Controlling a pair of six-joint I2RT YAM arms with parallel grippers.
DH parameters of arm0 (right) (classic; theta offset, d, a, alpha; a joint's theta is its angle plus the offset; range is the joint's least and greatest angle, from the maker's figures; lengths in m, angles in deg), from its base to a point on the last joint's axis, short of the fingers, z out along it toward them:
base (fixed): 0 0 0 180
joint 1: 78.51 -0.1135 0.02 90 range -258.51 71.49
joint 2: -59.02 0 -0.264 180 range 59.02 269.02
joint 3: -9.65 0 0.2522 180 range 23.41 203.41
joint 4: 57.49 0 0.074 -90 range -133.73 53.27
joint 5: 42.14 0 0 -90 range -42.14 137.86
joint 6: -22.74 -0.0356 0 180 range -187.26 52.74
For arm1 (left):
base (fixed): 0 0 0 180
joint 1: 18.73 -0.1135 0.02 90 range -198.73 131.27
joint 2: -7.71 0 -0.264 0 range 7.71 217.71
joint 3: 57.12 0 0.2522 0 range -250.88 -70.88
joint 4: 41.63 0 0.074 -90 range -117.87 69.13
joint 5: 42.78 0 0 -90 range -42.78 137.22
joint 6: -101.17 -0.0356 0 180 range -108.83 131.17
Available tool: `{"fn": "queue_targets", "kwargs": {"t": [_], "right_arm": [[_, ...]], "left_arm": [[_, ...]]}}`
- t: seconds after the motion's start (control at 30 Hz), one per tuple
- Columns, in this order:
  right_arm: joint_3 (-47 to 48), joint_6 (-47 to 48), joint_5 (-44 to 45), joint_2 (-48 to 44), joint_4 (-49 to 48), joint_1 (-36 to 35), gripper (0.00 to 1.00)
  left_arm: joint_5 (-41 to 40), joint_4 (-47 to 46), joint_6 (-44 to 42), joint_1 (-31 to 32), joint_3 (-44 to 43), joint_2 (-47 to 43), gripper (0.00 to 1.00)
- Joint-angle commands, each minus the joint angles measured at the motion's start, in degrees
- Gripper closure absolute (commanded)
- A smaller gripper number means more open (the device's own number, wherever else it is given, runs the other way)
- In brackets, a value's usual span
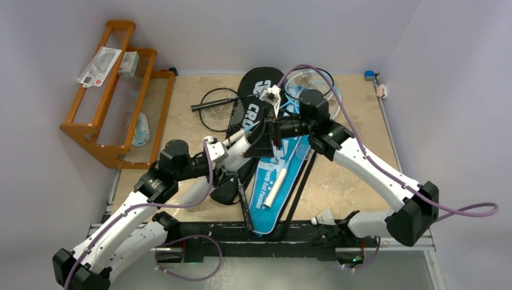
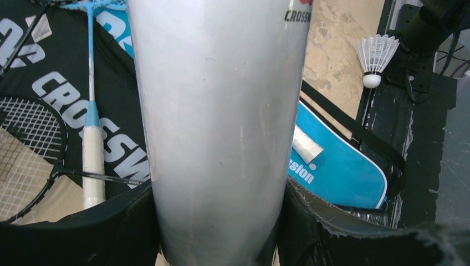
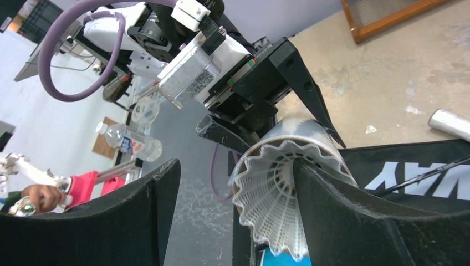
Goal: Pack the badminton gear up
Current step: Place the shuttlecock at the shuttle tube, then pick up the shuttlecock at the center of the board.
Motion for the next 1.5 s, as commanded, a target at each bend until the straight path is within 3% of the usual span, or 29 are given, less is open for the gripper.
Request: {"fn": "queue_targets", "kwargs": {"t": [0.0, 0.4, 0.47, 0.83, 1.13, 1.47], "right_arm": [[2.33, 1.3, -2.88, 4.32, 2.01, -2.37, 0.23], [4.53, 4.51, 2.85, 4.29, 8.64, -4.96, 0.21], [4.73, 5.4, 8.43, 2.84, 10.7, -4.32, 0.2], [-1.03, 0.81, 23.29, -7.19, 14.59, 7.75, 0.16], [-4.83, 0.61, 47.43, -8.65, 36.79, 8.03, 0.14], [-14.19, -23.01, 66.66, -14.36, 60.66, 8.05, 0.08]], "left_arm": [[0.78, -3.7, 0.0, -0.01, -0.66, 0.22, 0.55], [-0.35, -3.18, -0.15, 0.02, -0.84, 0.65, 0.56], [-0.35, -3.17, -0.17, -0.02, -0.84, 0.49, 0.56], [-1.67, -2.83, -0.13, 0.05, -0.75, -0.17, 0.55], [-3.72, -2.46, -0.15, 0.06, -0.75, -0.84, 0.55], [-3.86, -2.3, -0.06, 0.03, -0.93, -1.16, 0.55]]}}
